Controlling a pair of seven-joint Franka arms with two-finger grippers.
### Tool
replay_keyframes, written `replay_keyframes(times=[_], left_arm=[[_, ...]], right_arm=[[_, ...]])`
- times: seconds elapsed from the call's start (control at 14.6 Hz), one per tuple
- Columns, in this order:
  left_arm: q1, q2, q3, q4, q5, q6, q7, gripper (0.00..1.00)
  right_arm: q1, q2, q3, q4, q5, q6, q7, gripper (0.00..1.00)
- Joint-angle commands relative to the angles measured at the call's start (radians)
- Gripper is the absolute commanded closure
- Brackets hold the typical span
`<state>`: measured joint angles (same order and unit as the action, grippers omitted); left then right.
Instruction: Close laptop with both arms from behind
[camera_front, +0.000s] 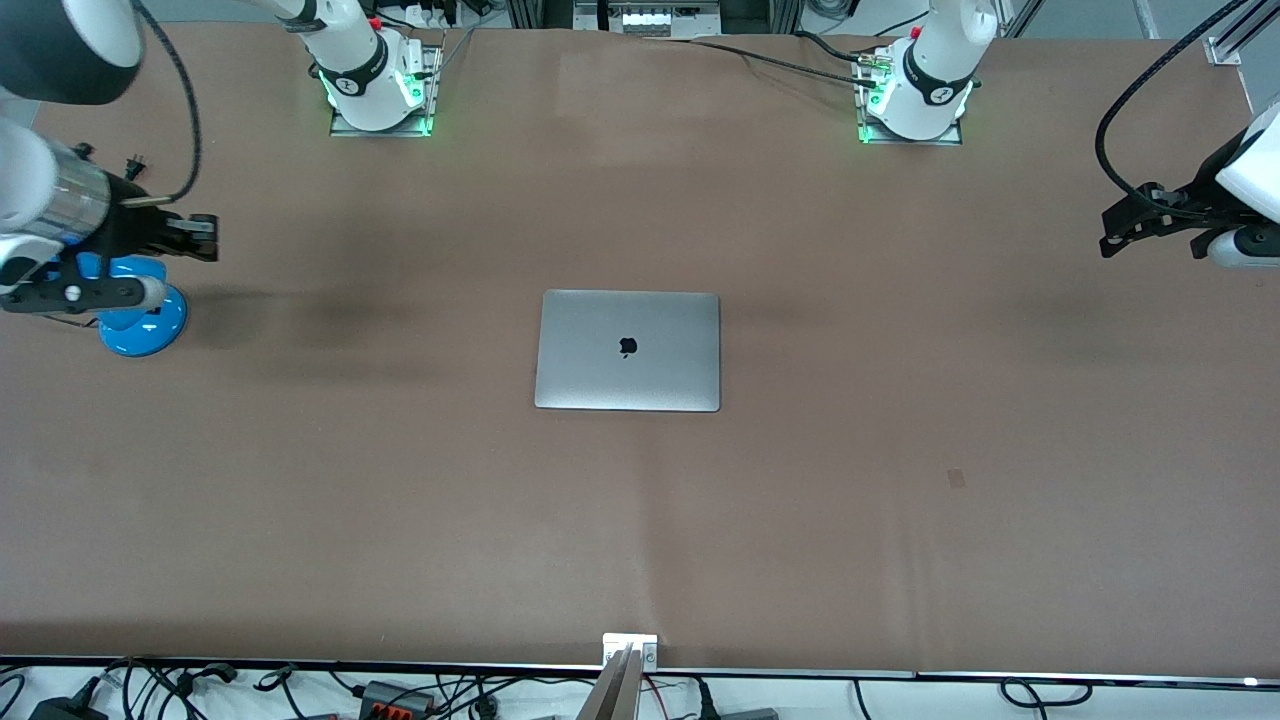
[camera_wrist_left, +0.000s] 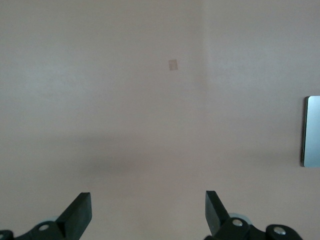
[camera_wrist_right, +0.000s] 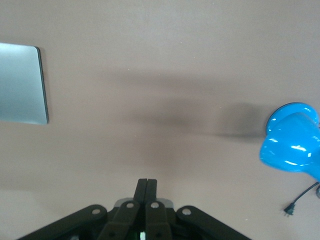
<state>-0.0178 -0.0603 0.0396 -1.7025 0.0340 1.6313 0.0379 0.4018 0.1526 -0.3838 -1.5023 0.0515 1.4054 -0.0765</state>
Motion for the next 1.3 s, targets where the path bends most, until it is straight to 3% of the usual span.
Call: replay_keyframes(times=[0.0,0.48,0.55,0.62,0.68,0.89,0.96,1.03,1.23], left_arm=[[-0.007,-0.009,0.006,-0.002,0.003,-0.021,-0.004,0.0],[-0.007,-0.009,0.006,0.001,0.003,-0.027,0.004,0.0],[-0.007,-0.009,0.005,0.001,0.003,-0.039,0.004,0.0],[-0.007,-0.009,0.005,0.001,0.003,-0.044,0.004,0.0],[-0.007,-0.009,0.005,0.001,0.003,-0.044,0.004,0.0],[-0.008,-0.007,0.005,0.001,0.003,-0.044,0.004,0.0],[-0.008,-0.009,0.006,0.001,0.003,-0.044,0.002,0.0],[-0.008,-0.009,0.005,0.001,0.003,-0.045,-0.004,0.0],[-0.01,-0.009,0.005,0.001,0.003,-0.045,-0.004,0.0]], right_arm=[[-0.001,0.012,0.0,0.022,-0.015,-0.022,-0.046,1.0],[-0.003,0.01,0.0,0.022,-0.015,-0.026,-0.048,0.98],[-0.006,0.01,-0.007,0.022,-0.015,-0.025,-0.049,0.76],[-0.011,0.018,-0.016,0.03,-0.013,-0.028,-0.049,0.35],[-0.005,0.015,-0.018,0.04,-0.013,-0.017,-0.051,0.0],[-0.05,0.016,-0.007,0.048,-0.004,-0.016,-0.071,0.0],[-0.079,0.015,0.02,0.053,-0.002,-0.016,-0.071,0.0],[-0.148,0.007,0.09,0.054,-0.002,-0.01,-0.071,0.0],[-0.458,-0.022,0.424,0.053,-0.021,0.02,-0.062,0.0]])
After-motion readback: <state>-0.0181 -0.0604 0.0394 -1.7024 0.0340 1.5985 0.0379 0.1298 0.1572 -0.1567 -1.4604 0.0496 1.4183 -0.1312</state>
